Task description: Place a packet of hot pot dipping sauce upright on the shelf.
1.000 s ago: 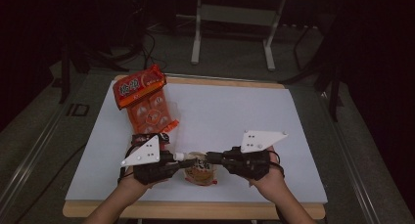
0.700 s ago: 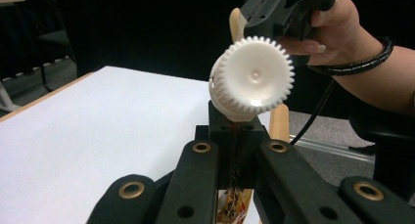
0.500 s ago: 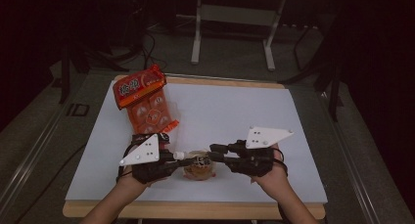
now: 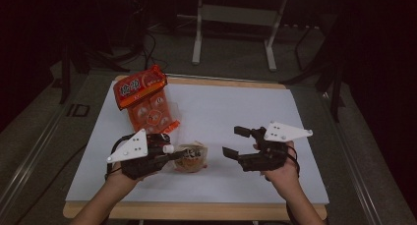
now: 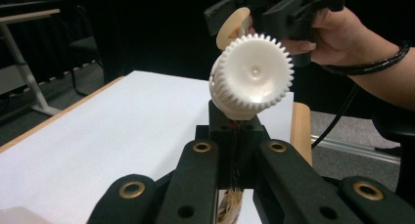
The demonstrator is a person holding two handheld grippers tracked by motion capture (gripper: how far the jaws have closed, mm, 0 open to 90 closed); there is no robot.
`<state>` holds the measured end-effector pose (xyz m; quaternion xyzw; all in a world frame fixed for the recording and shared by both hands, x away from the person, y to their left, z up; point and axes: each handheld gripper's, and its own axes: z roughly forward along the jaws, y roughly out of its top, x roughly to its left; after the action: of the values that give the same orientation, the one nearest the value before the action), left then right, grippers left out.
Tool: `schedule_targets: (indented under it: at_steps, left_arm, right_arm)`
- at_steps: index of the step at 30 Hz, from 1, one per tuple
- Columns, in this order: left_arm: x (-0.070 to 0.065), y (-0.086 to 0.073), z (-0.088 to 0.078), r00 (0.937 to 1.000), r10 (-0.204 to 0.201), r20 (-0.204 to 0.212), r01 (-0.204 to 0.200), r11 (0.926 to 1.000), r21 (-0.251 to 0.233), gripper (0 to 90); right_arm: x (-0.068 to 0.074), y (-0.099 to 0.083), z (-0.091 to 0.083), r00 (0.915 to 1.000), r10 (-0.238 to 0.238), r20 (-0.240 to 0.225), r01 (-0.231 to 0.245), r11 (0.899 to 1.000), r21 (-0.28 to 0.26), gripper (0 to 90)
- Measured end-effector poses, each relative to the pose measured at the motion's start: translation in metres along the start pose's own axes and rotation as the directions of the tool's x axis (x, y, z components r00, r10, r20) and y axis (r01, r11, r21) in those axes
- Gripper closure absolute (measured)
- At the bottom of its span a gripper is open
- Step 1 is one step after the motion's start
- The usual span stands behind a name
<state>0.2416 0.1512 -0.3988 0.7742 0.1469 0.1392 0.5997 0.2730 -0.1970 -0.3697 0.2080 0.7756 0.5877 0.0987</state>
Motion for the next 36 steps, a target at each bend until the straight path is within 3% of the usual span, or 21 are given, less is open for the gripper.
schedule_targets:
  at_steps: [5, 9, 14, 22, 36]
  left_arm:
    - [0.007, 0.001, -0.009, 0.9998, 0.005, -0.019, -0.005, 1.0000, -0.002, 89.8]
    - [0.012, 0.002, -0.018, 0.9996, 0.015, -0.024, -0.015, 0.9999, 0.002, 89.8]
    - [0.020, 0.000, -0.031, 0.9988, 0.025, -0.042, -0.025, 0.9996, -0.008, 89.8]
    - [0.032, -0.009, -0.050, 0.9951, 0.027, -0.095, -0.029, 0.9995, -0.013, 89.7]
    - [0.046, -0.028, -0.062, 0.9942, 0.023, -0.105, -0.021, 0.9995, 0.023, 89.6]
  right_arm:
    - [-0.005, -0.005, -0.003, 1.0000, 0.003, -0.002, -0.003, 1.000, -0.011, 13.8]
    - [-0.008, -0.013, -0.007, 1.0000, -0.003, 0.004, 0.003, 1.000, 0.004, 13.1]
    - [-0.011, -0.018, -0.009, 0.9994, 0.030, -0.019, -0.029, 1.000, 0.011, 14.3]
    - [-0.017, -0.025, -0.009, 1.0000, 0.002, -0.004, -0.001, 0.999, 0.033, 14.8]
    - [-0.021, -0.031, -0.010, 1.0000, 0.005, 0.002, -0.005, 0.999, 0.046, 14.8]
